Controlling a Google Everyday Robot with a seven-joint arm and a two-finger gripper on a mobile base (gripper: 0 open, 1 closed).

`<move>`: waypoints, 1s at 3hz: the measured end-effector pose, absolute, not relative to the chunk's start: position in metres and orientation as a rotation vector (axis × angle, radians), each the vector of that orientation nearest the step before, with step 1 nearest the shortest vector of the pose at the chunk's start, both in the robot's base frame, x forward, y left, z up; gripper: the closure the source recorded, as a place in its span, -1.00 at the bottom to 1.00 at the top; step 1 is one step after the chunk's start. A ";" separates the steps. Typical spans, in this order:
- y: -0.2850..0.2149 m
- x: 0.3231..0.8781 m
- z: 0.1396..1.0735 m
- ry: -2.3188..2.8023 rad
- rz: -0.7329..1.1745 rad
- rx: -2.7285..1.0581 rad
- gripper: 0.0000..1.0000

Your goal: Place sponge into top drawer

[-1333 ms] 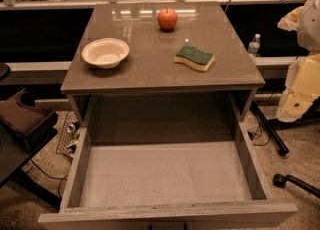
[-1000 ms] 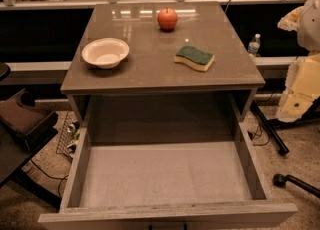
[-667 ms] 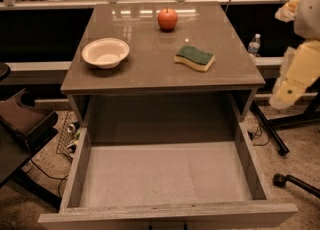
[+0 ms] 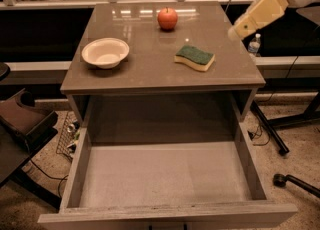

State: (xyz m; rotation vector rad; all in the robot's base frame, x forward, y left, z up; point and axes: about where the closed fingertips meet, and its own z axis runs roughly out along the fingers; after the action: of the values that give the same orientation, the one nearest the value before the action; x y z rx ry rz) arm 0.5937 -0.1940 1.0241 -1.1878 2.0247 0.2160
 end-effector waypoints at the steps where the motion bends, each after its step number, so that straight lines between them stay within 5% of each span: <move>1: -0.183 0.620 1.034 1.947 0.244 -1.084 -1.00; 3: -0.175 0.634 1.009 1.970 0.299 -1.039 -1.00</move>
Offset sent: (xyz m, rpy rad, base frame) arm 0.0223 0.0095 0.0086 0.0821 -0.0649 -0.0307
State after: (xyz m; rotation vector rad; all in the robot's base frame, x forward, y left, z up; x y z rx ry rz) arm 0.6339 -0.1746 1.0095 -1.0389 1.9696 0.2990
